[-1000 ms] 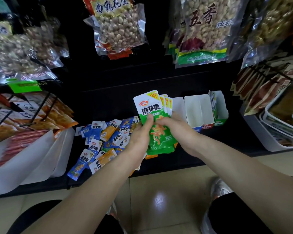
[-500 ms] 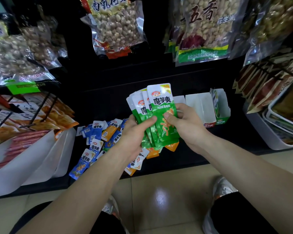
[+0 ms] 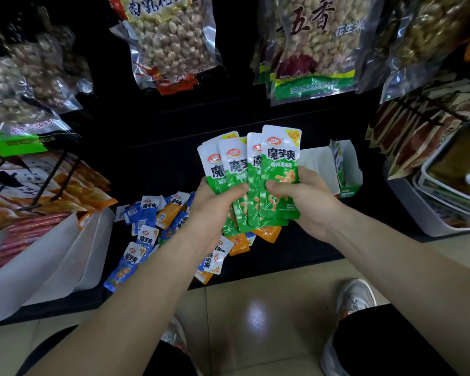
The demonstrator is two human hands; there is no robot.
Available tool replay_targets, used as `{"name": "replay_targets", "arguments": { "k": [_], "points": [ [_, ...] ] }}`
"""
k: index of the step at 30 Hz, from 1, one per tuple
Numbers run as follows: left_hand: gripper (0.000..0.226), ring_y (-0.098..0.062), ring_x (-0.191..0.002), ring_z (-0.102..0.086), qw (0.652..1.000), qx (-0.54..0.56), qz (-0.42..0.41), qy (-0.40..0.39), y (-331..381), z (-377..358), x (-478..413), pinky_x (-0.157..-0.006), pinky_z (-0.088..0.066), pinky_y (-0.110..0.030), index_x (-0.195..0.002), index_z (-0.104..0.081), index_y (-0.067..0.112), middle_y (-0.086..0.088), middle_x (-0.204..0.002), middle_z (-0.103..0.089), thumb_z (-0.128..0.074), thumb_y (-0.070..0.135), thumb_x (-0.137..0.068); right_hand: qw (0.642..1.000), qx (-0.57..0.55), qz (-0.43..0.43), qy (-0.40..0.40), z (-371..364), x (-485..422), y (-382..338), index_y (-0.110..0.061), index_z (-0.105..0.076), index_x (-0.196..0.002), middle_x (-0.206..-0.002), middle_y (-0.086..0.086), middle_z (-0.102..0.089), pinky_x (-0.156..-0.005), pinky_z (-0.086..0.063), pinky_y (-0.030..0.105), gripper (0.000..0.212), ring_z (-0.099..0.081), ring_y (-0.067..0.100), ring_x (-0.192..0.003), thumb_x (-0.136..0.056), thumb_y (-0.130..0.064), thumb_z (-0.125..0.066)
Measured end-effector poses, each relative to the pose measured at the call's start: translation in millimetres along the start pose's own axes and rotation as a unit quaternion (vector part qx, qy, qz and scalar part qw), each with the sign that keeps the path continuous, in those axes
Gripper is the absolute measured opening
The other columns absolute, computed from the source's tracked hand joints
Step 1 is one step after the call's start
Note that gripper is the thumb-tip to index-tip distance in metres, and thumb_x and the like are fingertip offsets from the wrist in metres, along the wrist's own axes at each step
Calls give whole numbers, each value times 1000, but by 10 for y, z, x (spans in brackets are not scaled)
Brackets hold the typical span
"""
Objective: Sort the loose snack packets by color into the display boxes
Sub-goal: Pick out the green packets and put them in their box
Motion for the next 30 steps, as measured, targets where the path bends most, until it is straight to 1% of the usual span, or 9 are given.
{"name": "replay_targets", "arguments": {
  "k": [5, 9, 12, 15, 17, 21, 24, 27, 30],
  "points": [
    [42, -6, -101, -61, 1000, -2, -2, -17, -32, -194, 14, -90, -49, -33, -110, -54, 31, 14, -106, -65, -83, 29, -79, 1000, 8, 13, 16, 114, 22, -74, -11, -61, -121, -111, 6, -73, -100, -51, 39, 40, -69, 18, -101, -85, 1, -74],
    [46, -23, -118, -60, 998, -44, -11, -34, -39, -402, -14, -99, -44, -40, -120, -57, 26, -3, -122, -67, -79, 33, -79, 1000, -17, -9, 3, 266, 14, -110, -9, -66, -115, -112, 11, -73, -105, -47, 51, 36, -69, 26, -107, -83, -2, -77],
    [58, -4, -115, -45, 996, -67, -50, -32, -31, -571, 9, -99, -31, -29, -135, -46, 29, 20, -113, -52, -76, 36, -86, 998, -54, -25, -12, 422, 7, -116, -11, -64, -120, -118, 13, -72, -103, -48, 56, 44, -66, 32, -114, -79, -4, -79],
    [56, -6, -121, -51, 996, 35, 6, -78, -1, -807, -4, -114, -28, -46, -132, -52, 35, 19, -121, -60, -78, 35, -82, 1000, -14, -20, -1, 609, -23, -174, -21, -50, -140, -137, 5, -62, -110, -38, 62, 100, -56, 30, -129, -52, -29, -98],
    [55, -23, -125, -57, 994, 37, 13, -103, 5, -955, -39, -105, -42, -61, -126, -59, 37, 4, -127, -66, -77, 21, -77, 1000, 18, -12, 2, 858, -98, -181, -24, -34, -151, -152, 2, -47, -114, -28, 66, 140, -44, 29, -140, -30, -48, -101],
    [47, -8, -98, -71, 986, 11, 61, -154, -114, -1140, -189, -78, -58, -41, -109, -57, 32, 14, -94, -76, -78, 2, -79, 999, 21, -31, -22, 1212, -78, -304, -23, -44, -146, -147, 1, -54, -116, -29, 62, 105, -44, 28, -140, -56, -32, -97],
    [47, -24, -103, -68, 983, 5, 105, -147, -231, -1328, -244, -72, -56, -37, -112, -56, 16, -7, -107, -72, -82, 4, -74, 997, 16, -50, -56, 1410, -82, -266, -12, -55, -136, -129, 10, -67, -108, -43, 58, 60, -61, 32, -123, -80, -8, -78],
    [25, -4, -68, -71, 984, -7, 99, -148, -346, -1589, -306, -50, -55, -22, -87, -50, 16, 5, -69, -72, -68, -1, -89, 998, 28, -36, -40, 1619, -201, -137, -9, -60, -130, -123, 13, -70, -104, -47, 56, 42, -65, 33, -116, -89, 1, -67],
    [25, -17, -104, -70, 987, -24, 98, -123, -510, -1813, -424, -85, -59, -41, -97, -56, 16, 0, -88, -71, -75, 4, -85, 999, 30, -19, -5, 1815, -355, -5, -9, -63, -126, -118, 12, -72, -98, -52, 52, 37, -68, 32, -111, -90, 3, -65]
  ]
}}
Point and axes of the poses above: each hand's wrist, its own x-axis away from the middle knuckle, its own z-axis out of the back of the hand, y = z × x, the point moved 3 cm from there along -x, towards the middle knuckle
